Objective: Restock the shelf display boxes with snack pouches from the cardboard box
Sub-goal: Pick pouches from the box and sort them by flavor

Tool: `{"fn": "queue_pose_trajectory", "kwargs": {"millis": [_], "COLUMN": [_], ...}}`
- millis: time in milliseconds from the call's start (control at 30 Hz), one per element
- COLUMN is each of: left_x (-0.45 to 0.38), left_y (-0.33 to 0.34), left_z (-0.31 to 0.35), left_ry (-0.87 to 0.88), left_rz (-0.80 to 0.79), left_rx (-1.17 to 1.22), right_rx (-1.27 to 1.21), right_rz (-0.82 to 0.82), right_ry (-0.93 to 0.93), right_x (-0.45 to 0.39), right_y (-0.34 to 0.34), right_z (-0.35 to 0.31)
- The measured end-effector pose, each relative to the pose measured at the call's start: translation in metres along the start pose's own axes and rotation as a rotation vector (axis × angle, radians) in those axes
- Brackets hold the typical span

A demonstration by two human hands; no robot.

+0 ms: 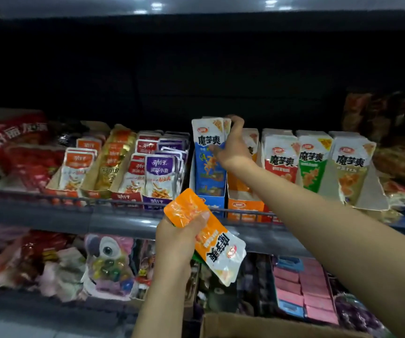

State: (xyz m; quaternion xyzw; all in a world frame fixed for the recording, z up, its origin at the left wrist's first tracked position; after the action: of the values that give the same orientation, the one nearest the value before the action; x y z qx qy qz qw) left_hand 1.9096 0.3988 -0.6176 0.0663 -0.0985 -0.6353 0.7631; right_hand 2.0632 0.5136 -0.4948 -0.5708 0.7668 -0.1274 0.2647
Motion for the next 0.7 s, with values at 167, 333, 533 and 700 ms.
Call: {"fn": "queue_pose_trajectory", "kwargs": {"millis": [167, 333, 533, 700], "left_x": [0.004, 0.007, 0.004, 0.008], "left_y": [0.0, 0.005, 0.014, 0.027], "left_z": [0.001, 0.0, 0.0, 0.002], "left_ry": [-0.008, -0.02, -0.023, -0.022], "left_rz": [-0.02, -0.039, -0.079, -0.107], "left_rx": [-0.005, -0.011, 0.031, 0.163], "right_rx": [0.24, 0.46, 0.148, 0.206], "right_rz": [-0.002, 0.048, -0.163, -0.686], "right_ry": [-0.065, -0.212, -0.31, -0.179], "right_x": [-0.005, -0.007, 0.026, 0.088], "right_y": [0.002, -0.008, -0.019, -0.015], "right_z": [0.009, 0.002, -0.009, 0.004]}}
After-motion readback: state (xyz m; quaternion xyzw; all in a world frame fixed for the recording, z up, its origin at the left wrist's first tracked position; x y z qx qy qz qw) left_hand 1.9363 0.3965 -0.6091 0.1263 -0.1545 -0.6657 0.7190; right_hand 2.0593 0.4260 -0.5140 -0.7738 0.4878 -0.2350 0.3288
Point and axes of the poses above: each hand's wrist, its own x-axis away from the middle knuckle, its own y-axis out of the palm, z = x × y, the point moved 9 cm from there along -x, towards the middle knuckle, and after that the axes turned 4 degrees about y, right-handed, at the moved point
